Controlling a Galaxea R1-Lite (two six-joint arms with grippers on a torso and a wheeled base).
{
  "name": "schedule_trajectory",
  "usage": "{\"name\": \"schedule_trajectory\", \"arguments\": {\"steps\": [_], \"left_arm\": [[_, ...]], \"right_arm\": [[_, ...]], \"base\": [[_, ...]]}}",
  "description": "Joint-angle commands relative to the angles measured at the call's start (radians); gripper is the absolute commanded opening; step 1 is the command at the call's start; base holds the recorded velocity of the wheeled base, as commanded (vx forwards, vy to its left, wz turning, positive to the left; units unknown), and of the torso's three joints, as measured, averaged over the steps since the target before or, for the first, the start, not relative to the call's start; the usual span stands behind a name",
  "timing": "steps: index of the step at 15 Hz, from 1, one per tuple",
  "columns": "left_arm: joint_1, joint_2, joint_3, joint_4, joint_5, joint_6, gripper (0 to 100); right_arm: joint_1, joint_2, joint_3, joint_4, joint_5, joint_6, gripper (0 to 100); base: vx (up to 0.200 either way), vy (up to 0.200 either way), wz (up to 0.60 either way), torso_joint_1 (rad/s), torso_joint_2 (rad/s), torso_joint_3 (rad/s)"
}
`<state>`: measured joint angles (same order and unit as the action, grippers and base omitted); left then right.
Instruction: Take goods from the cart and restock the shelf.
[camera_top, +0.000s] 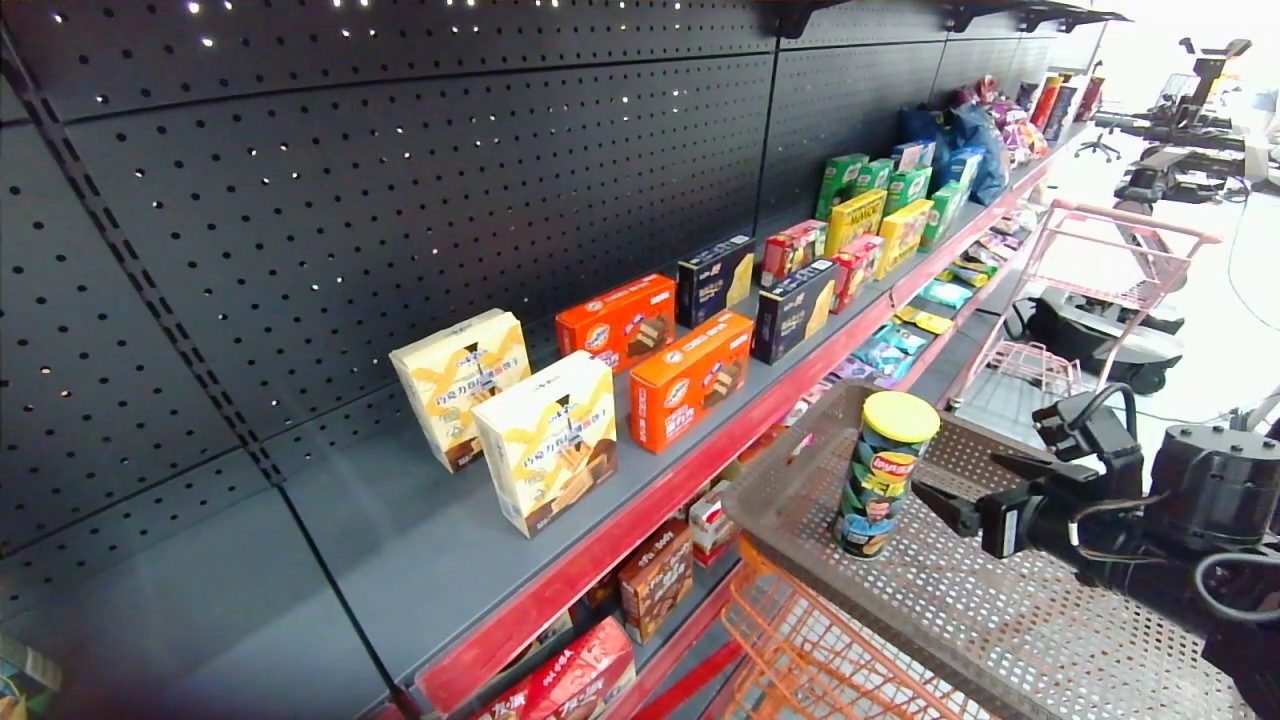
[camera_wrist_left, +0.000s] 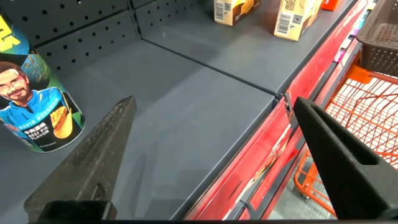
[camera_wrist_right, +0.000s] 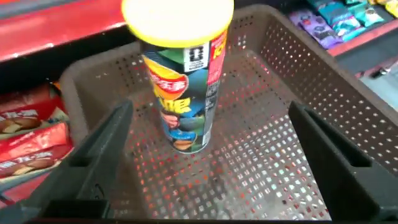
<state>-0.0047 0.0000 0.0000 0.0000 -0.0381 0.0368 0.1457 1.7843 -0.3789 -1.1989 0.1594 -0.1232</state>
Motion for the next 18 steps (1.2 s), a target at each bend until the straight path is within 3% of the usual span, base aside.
{"name": "schedule_trajectory", "arguments": {"steps": [1,4,8,18], "left_arm": [[0.0,0.002,0.0,0.0,0.0,0.0,100],[0.0,0.002,0.0,0.0,0.0,0.0,100],[0.0,0.002,0.0,0.0,0.0,0.0,100],[0.0,0.002,0.0,0.0,0.0,0.0,100]], "right_arm": [[-0.002,0.089,-0.025,-0.031,0.0,0.0,100],[0.008,0.169,-0.071,-0.168,0.002,0.002,100],[0.014,0.245,-0.126,-0.232,0.003,0.005,100],[0.061,0.339,-0.213,-0.258,-0.009,0.004,100]], "base": [[0.0,0.0,0.0,0.0,0.0,0.0],[0.0,0.0,0.0,0.0,0.0,0.0],[0.0,0.0,0.0,0.0,0.0,0.0],[0.0,0.0,0.0,0.0,0.0,0.0]]}}
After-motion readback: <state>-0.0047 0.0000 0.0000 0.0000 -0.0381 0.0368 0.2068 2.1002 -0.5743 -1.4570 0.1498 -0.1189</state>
